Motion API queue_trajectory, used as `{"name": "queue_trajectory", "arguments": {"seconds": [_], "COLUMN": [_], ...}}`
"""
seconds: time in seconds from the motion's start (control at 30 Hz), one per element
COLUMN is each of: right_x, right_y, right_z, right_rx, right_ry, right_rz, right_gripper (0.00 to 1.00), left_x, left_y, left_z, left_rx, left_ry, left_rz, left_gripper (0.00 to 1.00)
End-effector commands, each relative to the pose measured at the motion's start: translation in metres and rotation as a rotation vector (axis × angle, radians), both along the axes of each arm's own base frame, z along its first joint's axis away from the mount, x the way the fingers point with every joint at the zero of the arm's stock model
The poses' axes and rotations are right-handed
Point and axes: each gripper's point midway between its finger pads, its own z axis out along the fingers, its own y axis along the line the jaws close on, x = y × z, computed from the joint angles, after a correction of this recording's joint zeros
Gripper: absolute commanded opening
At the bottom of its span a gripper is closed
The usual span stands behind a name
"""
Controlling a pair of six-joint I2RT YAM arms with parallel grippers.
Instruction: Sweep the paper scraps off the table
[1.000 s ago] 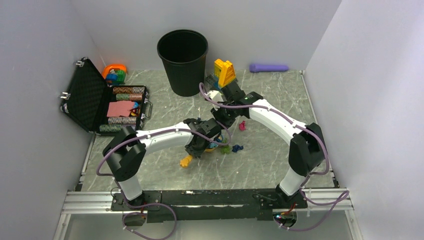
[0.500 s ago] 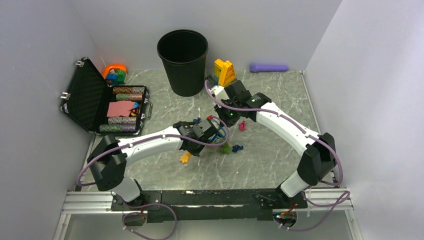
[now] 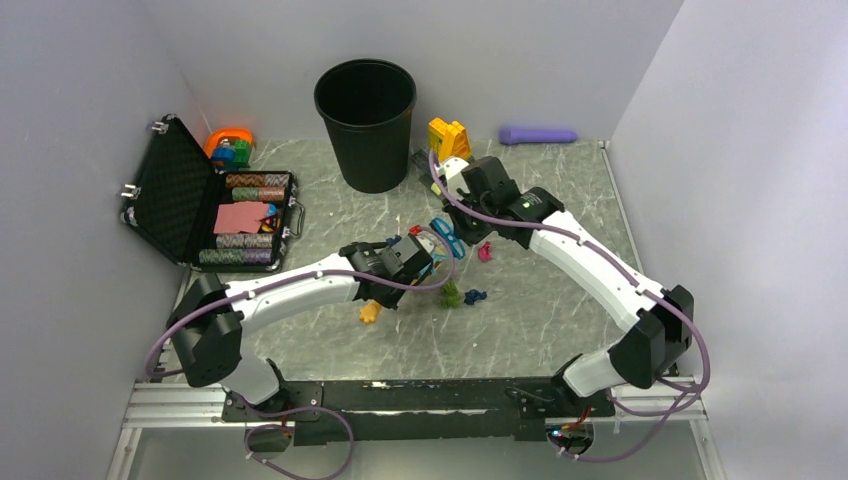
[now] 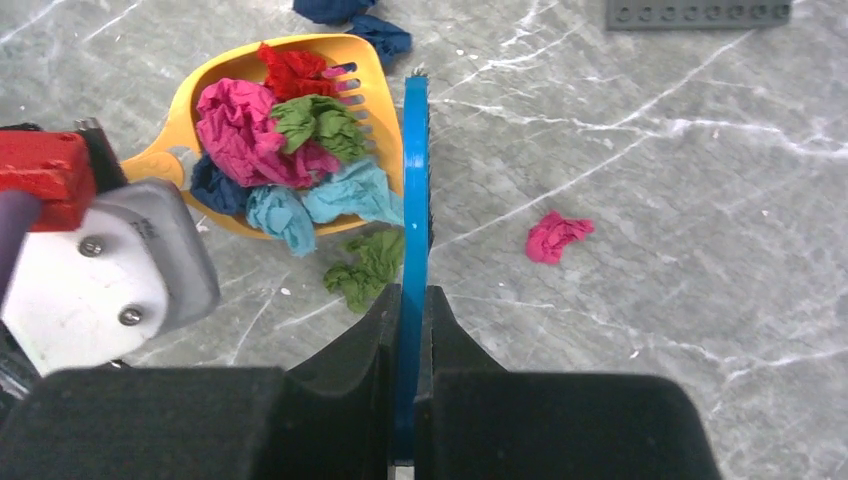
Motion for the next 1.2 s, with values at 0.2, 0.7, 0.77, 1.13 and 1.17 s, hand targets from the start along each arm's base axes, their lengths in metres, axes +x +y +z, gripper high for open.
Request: {"name": "queue_trajectory", "arguments": {"seconds": [0.2, 0.7, 0.77, 1.13, 1.17], "right_x": [0.021, -0.008, -0.008, -0.010, -0.011], "right_y": [-0.055, -0.084, -0.086, -0.088, -0.087], "right_z": [0.060, 0.067, 0.068, 0.059, 0.058], "right_rx": [0.107, 0.291, 0.281, 0.249, 0.252], "right_ry": [-0.214, -0.258, -0.264, -0.239, -0.233], "right_rz": [-0.401, -0.537, -0.537, -0.545, -0.541], "right_gripper": [0.00, 0.00, 0.00, 0.00, 0.00], "left_x": [0.014, 0.063, 0.073, 0.142, 0.149], "left_y": [-0.001, 0.008, 0.009, 0.003, 0.003], "left_z": [0.037, 0.101, 0.110, 0.167, 0.172], "left_rx": [-0.042, -0.079, -0.068, -0.132, -0.137], "left_ry": [-0.092, -0.158, -0.171, -0.263, -0.269], "left_rz": [0.039, 0.089, 0.093, 0.091, 0.093], "left_gripper": [0.00, 0.00, 0.00, 0.00, 0.00]}}
